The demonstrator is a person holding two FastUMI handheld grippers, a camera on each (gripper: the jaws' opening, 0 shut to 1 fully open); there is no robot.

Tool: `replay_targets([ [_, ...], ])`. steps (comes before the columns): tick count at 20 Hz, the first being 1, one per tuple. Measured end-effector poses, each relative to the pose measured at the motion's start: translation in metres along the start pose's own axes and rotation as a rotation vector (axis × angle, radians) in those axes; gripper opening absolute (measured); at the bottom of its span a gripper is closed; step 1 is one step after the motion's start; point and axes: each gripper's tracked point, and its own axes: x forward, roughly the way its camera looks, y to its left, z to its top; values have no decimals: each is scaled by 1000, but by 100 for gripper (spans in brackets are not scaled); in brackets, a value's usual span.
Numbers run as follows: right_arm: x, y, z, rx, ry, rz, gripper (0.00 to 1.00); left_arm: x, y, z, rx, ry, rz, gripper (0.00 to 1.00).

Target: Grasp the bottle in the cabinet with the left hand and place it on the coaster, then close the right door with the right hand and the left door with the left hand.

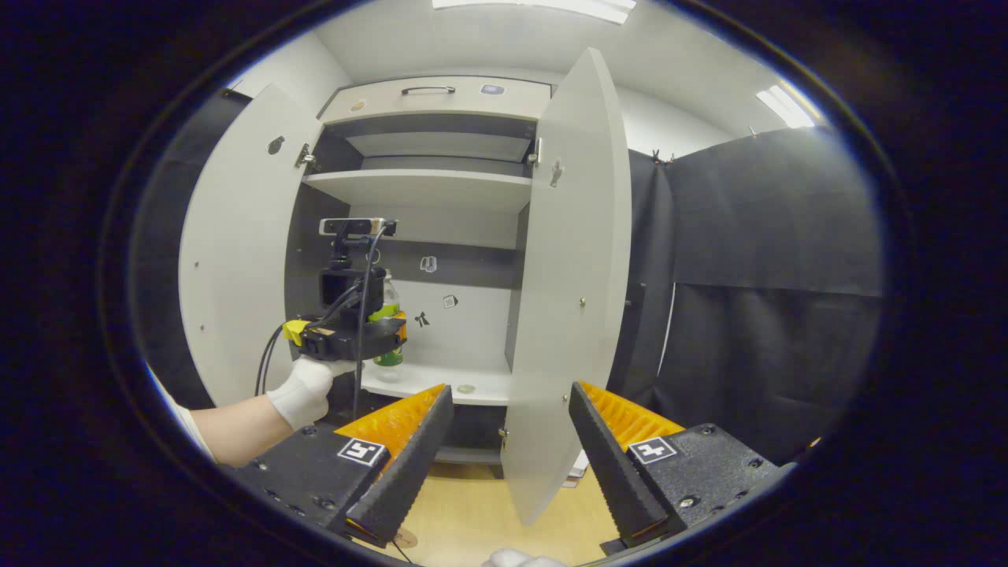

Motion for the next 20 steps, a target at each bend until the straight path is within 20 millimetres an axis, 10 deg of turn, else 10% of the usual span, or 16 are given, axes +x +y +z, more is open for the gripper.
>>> replay_targets([
  [9, -19, 0, -17, 43, 28, 18, 98, -143, -20, 14, 4, -76, -126, 74],
  [20, -45, -6, -48, 46, 98, 29, 98, -250, -34, -69, 69, -1, -194, 72],
])
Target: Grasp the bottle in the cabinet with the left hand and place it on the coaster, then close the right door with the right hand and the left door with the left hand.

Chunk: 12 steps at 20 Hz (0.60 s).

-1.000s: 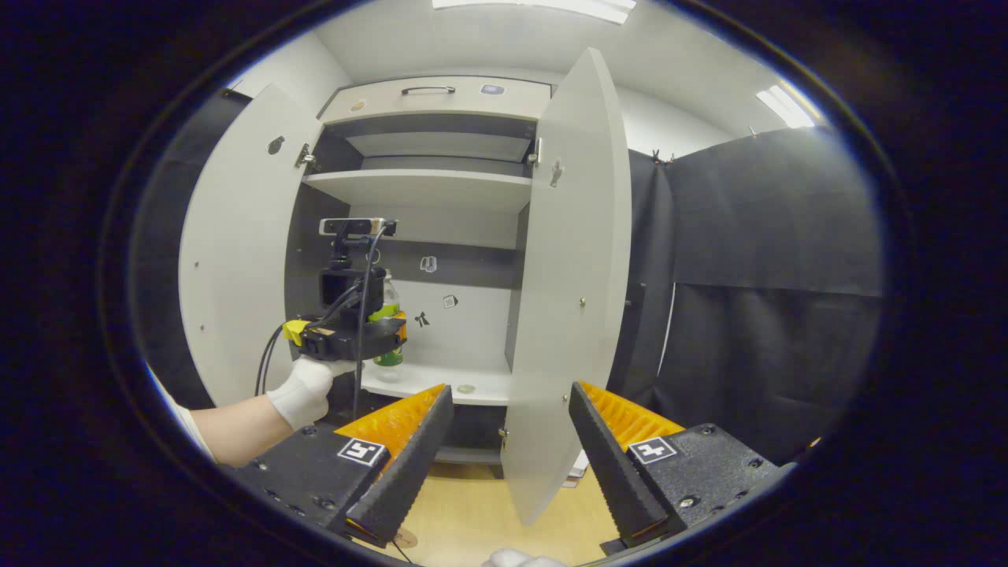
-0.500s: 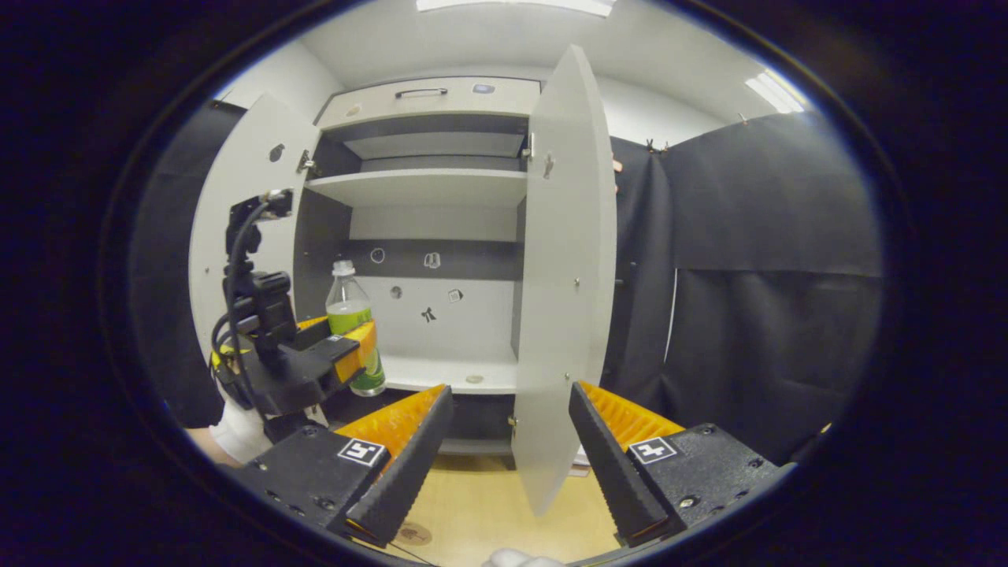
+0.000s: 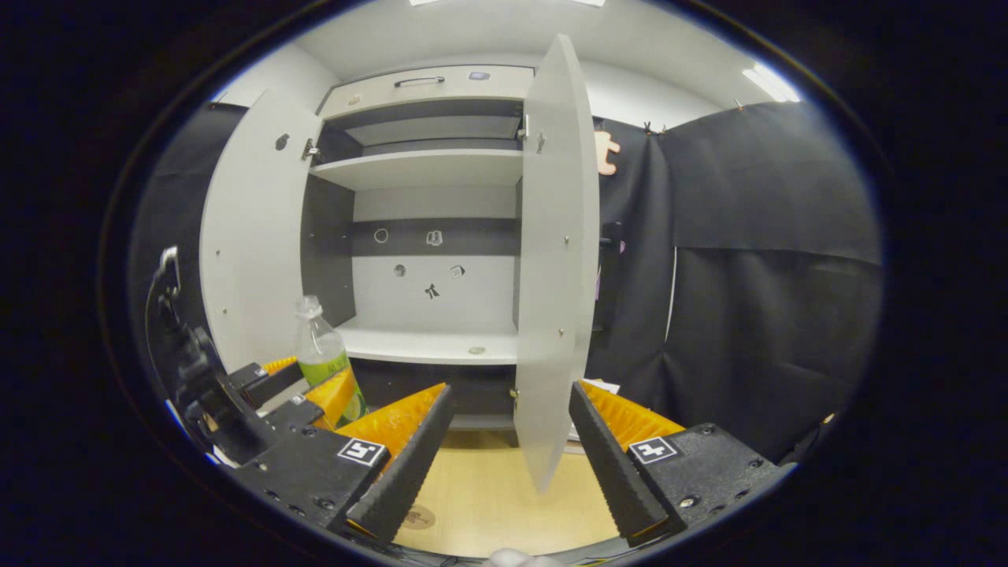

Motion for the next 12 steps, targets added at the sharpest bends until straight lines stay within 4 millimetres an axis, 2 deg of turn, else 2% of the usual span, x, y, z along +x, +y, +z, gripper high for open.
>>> replay_targets([
  [5, -7, -7, -9, -25, 27, -14, 98, -31, -24, -69, -23, 57, -69, 73],
  [7, -10, -10, -15, -35, 51, -19, 98, -42, -35, -104, -42, 106, -103, 72],
  [12, -18, -14, -18, -80, 88, -24, 98, -62, -57, -146, -78, 65, -154, 73],
])
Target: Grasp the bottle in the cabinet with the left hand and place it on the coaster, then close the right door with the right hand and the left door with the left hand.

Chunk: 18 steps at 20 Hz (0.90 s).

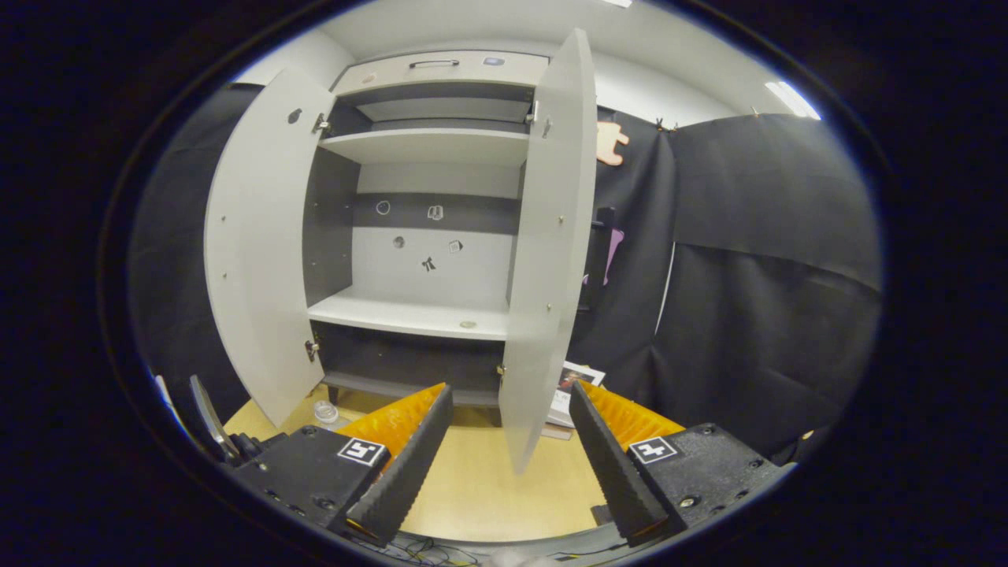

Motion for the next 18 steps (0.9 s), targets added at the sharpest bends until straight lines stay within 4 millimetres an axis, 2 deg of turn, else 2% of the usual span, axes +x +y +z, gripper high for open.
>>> replay_targets([
  [3, -2, 2, -7, -12, 34, 7, 98, 1, -4, -34, 24, 36, -10, 73],
  [7, -4, 2, -12, -18, 65, 15, 98, 4, -7, -63, 1, 62, -17, 73],
  [14, -8, -2, -18, -48, 100, -3, 98, 3, -8, -92, -14, 81, -20, 74],
  [15, -8, 0, -19, -50, 103, 0, 98, 0, -9, -91, -13, 70, -23, 73],
  [16, -9, 1, -21, -51, 107, 1, 98, 0, -9, -91, -6, 71, -24, 80],
  [18, -9, 3, -22, -52, 112, 6, 98, -2, -14, -93, 1, 78, -43, 76],
])
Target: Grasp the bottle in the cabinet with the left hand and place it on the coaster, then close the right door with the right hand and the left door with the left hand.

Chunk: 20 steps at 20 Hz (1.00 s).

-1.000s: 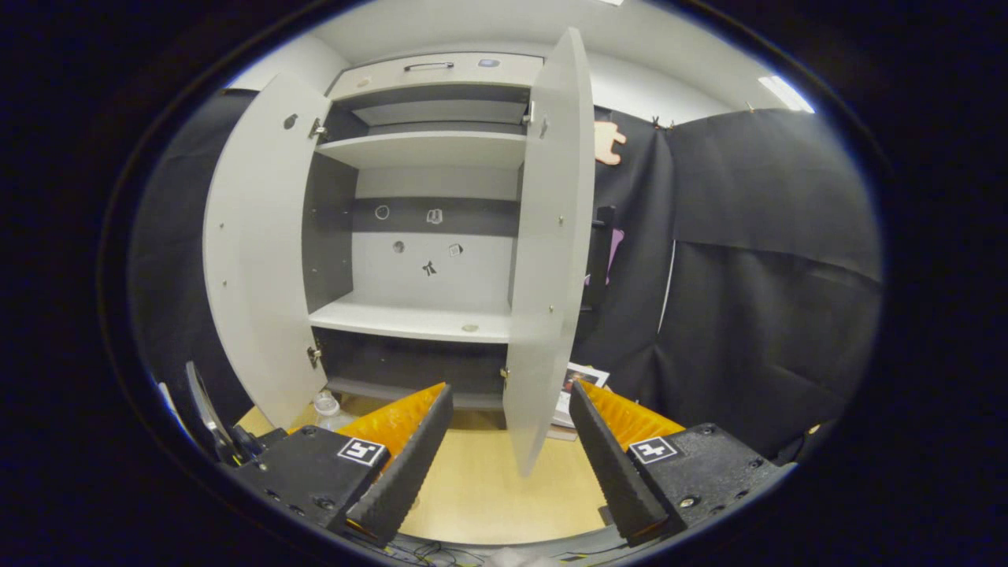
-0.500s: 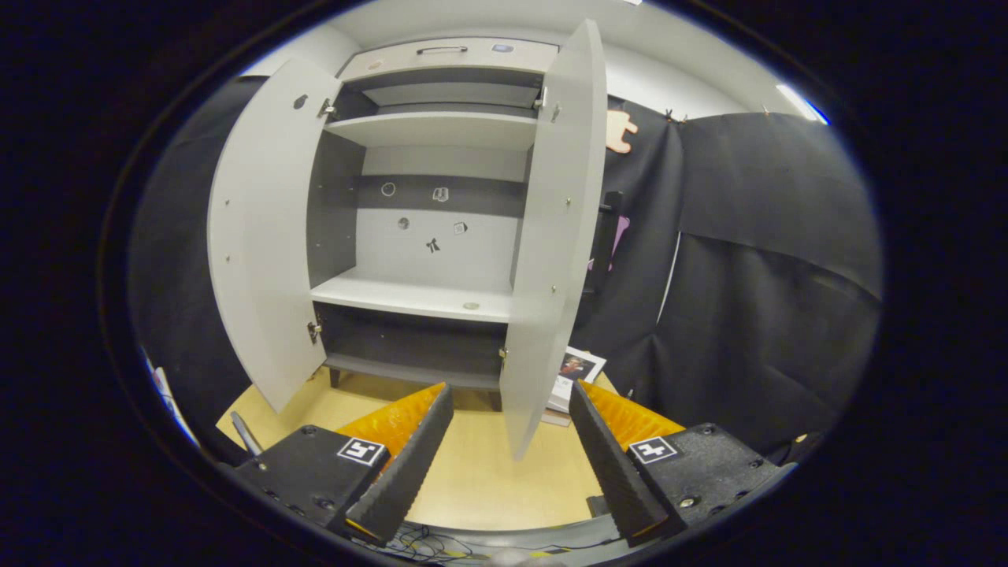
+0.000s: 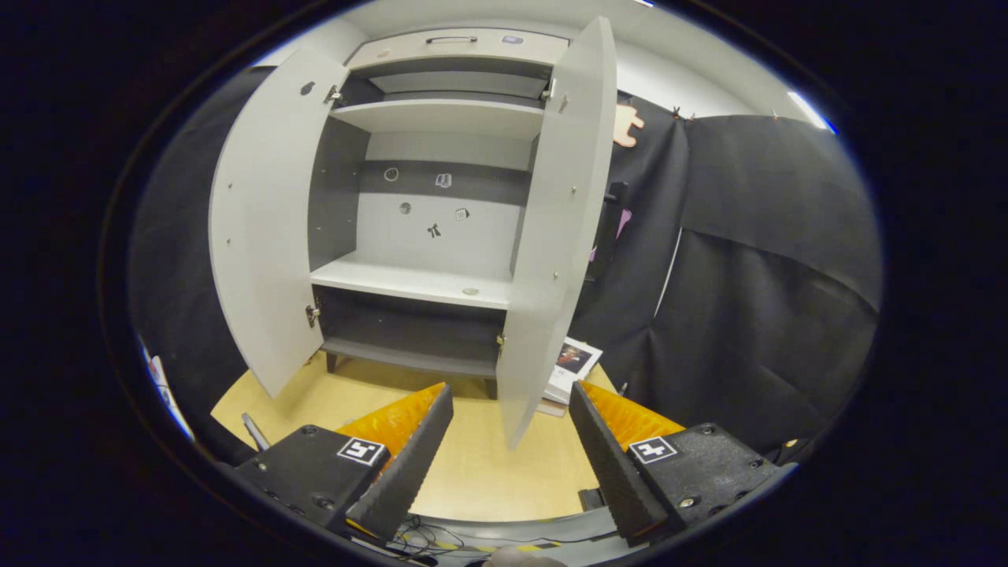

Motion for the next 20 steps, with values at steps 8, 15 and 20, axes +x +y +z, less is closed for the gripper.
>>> replay_targets([
  [8, 2, 7, 7, 5, -21, 11, 98, -4, 19, 35, 51, -30, 58, 96],
  [15, 3, 10, 26, 36, -84, 21, 98, -9, 37, 119, 21, -106, 120, 96],
  [20, 6, 11, 36, 65, -136, 31, 98, -19, 51, 196, 23, -155, 155, 96],
])
